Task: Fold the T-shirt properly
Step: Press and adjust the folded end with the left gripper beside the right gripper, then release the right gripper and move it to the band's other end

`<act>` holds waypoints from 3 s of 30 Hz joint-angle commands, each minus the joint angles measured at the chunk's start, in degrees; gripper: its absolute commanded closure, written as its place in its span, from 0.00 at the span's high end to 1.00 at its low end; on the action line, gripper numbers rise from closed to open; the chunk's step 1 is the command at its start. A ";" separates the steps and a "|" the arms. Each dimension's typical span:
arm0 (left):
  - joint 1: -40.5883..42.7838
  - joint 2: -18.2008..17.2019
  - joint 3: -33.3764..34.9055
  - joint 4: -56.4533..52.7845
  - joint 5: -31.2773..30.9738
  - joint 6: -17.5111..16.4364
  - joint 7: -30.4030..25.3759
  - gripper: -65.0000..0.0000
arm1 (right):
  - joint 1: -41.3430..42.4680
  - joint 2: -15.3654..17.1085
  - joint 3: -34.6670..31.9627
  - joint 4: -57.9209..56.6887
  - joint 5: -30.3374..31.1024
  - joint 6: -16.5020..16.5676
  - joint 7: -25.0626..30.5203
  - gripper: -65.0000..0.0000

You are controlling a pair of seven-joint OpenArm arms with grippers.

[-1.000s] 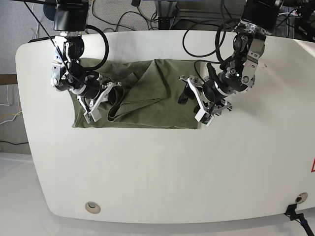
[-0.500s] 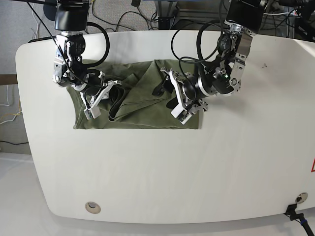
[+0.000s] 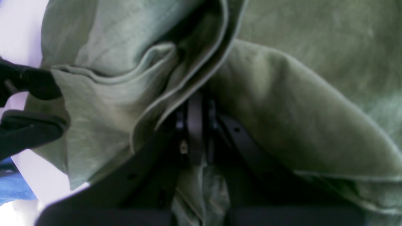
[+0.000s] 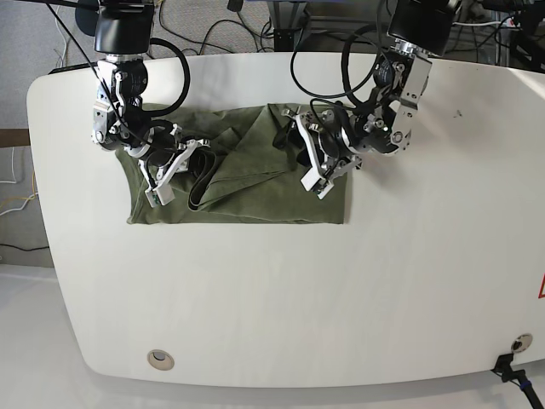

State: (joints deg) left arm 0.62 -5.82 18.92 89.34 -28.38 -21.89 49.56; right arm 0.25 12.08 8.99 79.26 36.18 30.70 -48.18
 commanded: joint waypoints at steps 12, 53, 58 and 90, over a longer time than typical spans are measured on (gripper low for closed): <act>-2.16 5.52 4.07 -1.38 -1.03 -2.42 -1.34 0.51 | 0.67 0.54 0.10 0.52 -0.18 0.12 -0.12 0.00; -1.37 -2.66 -0.76 8.99 25.70 -0.75 -1.43 0.51 | 0.76 0.45 0.10 0.43 -0.18 0.12 -0.12 0.01; -1.11 -2.66 -4.02 2.31 26.14 -0.92 -1.43 0.51 | 1.55 0.45 0.19 2.10 0.17 0.12 -0.48 0.01; -1.19 -4.33 -4.10 0.11 25.96 -1.01 -1.52 0.51 | 3.40 5.20 28.24 -7.66 0.08 7.41 -5.22 0.70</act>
State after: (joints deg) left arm -0.32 -9.80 14.94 89.23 -4.05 -22.81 46.46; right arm 2.92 16.45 37.15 71.24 36.23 37.58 -53.49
